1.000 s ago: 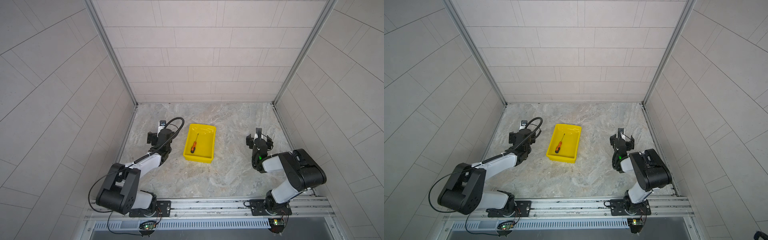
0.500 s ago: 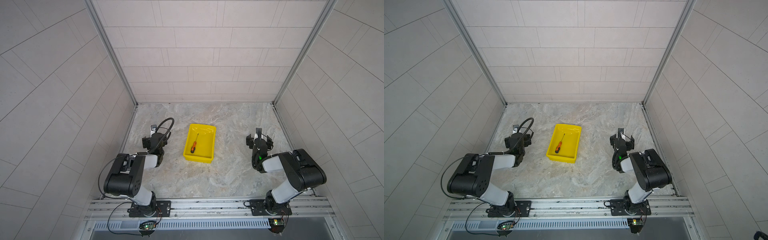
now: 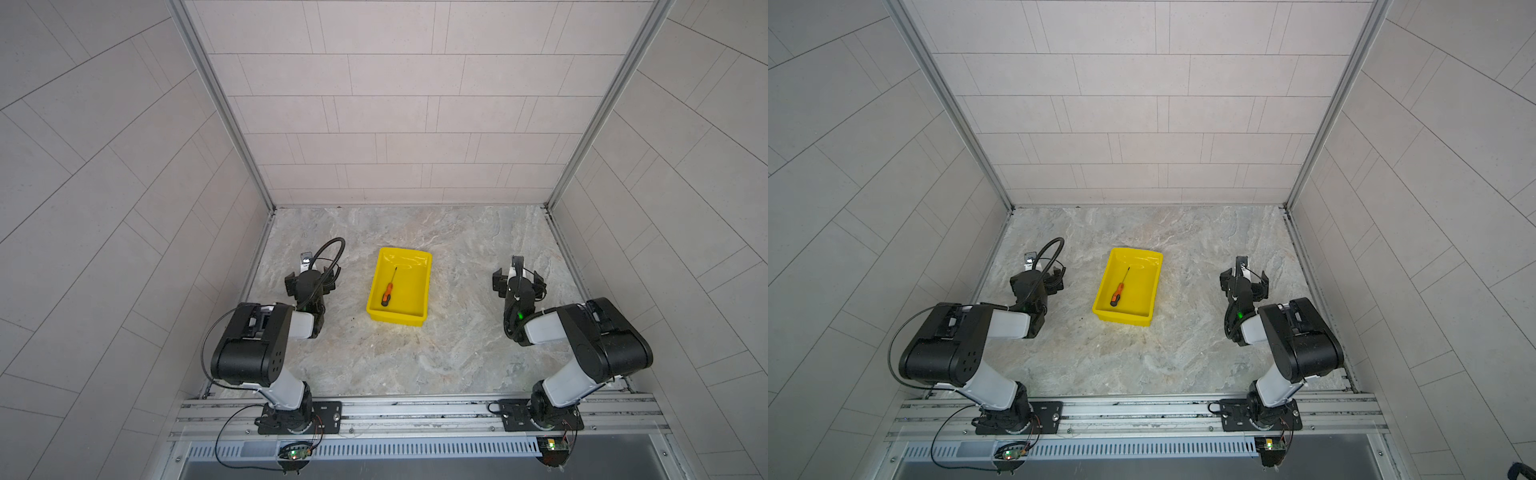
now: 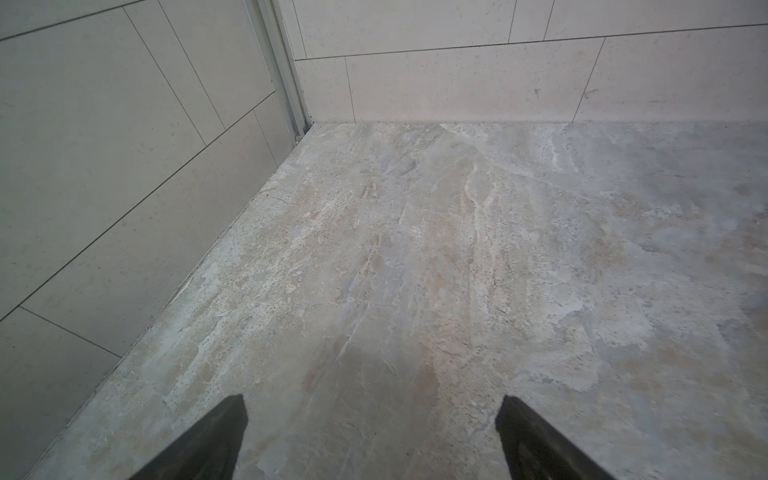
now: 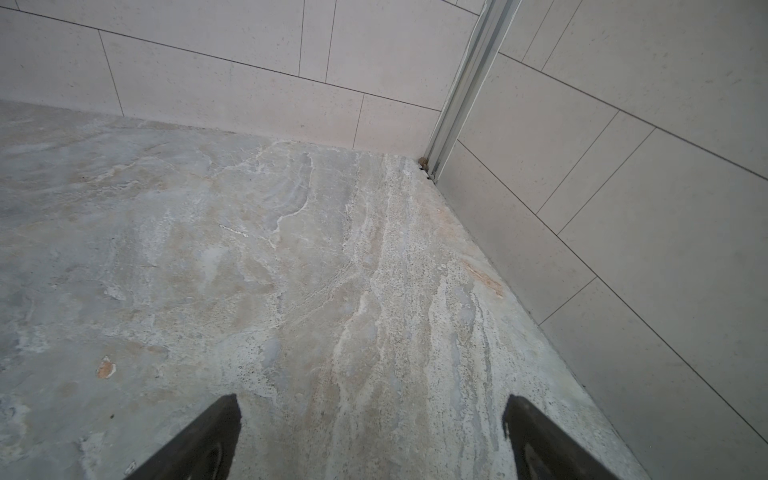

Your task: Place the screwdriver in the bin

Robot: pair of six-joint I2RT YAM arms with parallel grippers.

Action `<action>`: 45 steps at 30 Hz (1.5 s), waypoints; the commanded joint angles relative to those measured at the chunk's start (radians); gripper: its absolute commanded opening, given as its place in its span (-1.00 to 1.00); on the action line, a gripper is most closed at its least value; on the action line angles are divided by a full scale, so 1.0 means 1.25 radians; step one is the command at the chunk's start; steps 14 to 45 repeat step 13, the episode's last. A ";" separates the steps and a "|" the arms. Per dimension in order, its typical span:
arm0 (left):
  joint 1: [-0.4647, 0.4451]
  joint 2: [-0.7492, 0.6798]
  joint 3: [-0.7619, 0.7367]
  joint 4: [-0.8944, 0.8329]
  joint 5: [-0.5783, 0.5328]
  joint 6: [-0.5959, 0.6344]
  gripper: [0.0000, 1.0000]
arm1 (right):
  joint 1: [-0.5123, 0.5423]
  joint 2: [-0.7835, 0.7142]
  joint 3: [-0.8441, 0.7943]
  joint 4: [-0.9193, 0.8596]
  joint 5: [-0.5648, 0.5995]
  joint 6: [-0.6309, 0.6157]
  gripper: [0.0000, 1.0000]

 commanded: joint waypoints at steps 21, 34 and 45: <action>-0.003 -0.001 -0.007 0.030 0.005 0.002 1.00 | -0.002 -0.001 0.010 -0.005 -0.003 0.012 0.99; -0.003 -0.001 -0.007 0.030 0.005 0.002 1.00 | -0.002 -0.001 0.010 -0.005 -0.003 0.012 0.99; -0.003 -0.001 -0.007 0.030 0.005 0.002 1.00 | -0.002 -0.001 0.010 -0.005 -0.003 0.012 0.99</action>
